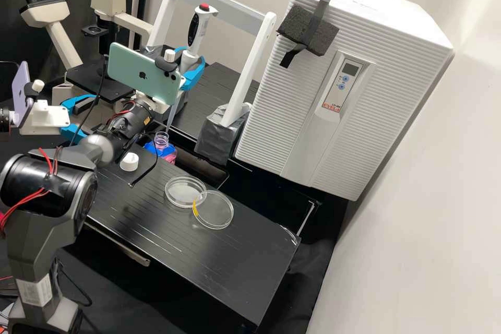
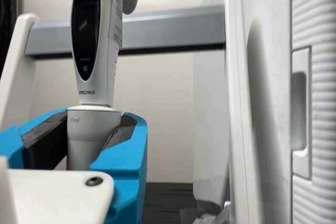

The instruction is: Use the pipette

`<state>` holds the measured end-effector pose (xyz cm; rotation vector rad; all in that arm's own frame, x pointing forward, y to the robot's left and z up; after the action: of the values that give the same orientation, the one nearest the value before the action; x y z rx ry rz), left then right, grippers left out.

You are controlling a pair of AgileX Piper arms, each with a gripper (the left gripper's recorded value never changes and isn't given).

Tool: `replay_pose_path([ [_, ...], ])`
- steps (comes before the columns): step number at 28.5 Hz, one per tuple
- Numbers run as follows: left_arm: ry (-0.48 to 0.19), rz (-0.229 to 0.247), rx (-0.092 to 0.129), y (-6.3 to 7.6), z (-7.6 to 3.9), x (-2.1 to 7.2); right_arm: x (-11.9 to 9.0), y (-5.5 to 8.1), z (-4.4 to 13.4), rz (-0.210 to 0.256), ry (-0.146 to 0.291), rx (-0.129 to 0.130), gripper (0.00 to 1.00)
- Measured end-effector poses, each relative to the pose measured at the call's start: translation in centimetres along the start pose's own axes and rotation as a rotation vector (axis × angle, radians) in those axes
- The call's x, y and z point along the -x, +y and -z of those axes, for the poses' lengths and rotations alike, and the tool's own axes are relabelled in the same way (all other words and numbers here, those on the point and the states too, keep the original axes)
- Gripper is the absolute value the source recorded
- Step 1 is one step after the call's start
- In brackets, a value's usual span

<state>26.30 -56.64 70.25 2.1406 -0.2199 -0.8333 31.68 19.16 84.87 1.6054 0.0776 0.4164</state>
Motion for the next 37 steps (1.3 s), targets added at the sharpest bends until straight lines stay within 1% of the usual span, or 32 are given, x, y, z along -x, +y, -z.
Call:
replay_pose_path([
  [2,0.012,0.017,0.007,-0.2,0.1,-0.04,0.0,-0.2,0.0,0.012,-0.002,-0.001,0.00],
  [4,0.015,0.019,0.010,-0.3,0.1,0.02,0.1,-0.3,0.0,0.017,-0.004,-0.004,0.00],
  [5,0.015,0.019,0.010,-0.3,0.1,0.02,0.1,-0.3,0.0,0.017,-0.004,-0.009,0.00],
  [14,0.015,0.019,0.010,-0.3,0.1,0.02,0.2,-0.4,-0.1,0.021,-0.010,-0.011,0.00],
  [16,0.019,0.018,0.012,-0.3,0.3,0.04,0.2,-0.6,0.1,0.023,-0.005,-0.016,0.00],
  [18,0.024,0.018,0.012,-0.3,0.4,0.06,0.2,-1.1,0.2,0.034,-0.003,-0.017,0.00],
  [20,0.031,0.020,0.020,-0.3,0.6,0.15,0.3,-1.6,0.0,0.048,-0.006,-0.015,0.00],
  [22,0.033,0.024,0.020,-0.4,0.7,0.23,0.3,-2.3,-0.3,0.063,-0.012,-0.012,0.00],
  [25,0.034,0.028,0.026,-0.6,0.7,0.30,0.5,-3.2,-0.9,0.070,-0.019,-0.002,0.00],
  [27,0.034,0.030,0.039,-0.6,0.7,0.36,0.6,-3.5,-1.1,0.070,-0.020,0.003,0.00],
  [28,0.034,0.030,0.042,-0.6,0.7,0.36,0.6,-3.8,-1.3,0.074,-0.022,0.005,0.00],
  [29,0.034,0.030,0.045,-0.6,0.7,0.36,0.7,-3.8,-1.3,0.073,-0.023,0.006,0.00],
  [31,0.035,0.031,0.043,-0.6,0.8,0.38,0.8,-4.1,-1.6,0.076,-0.028,0.011,0.00],
  [35,0.035,0.031,0.043,-0.6,0.8,0.38,0.8,-4.3,-1.8,0.067,-0.025,0.015,0.00],
  [37,0.035,0.031,0.043,-0.6,0.8,0.38,1.0,-4.3,-2.0,0.053,-0.021,0.019,0.00],
])
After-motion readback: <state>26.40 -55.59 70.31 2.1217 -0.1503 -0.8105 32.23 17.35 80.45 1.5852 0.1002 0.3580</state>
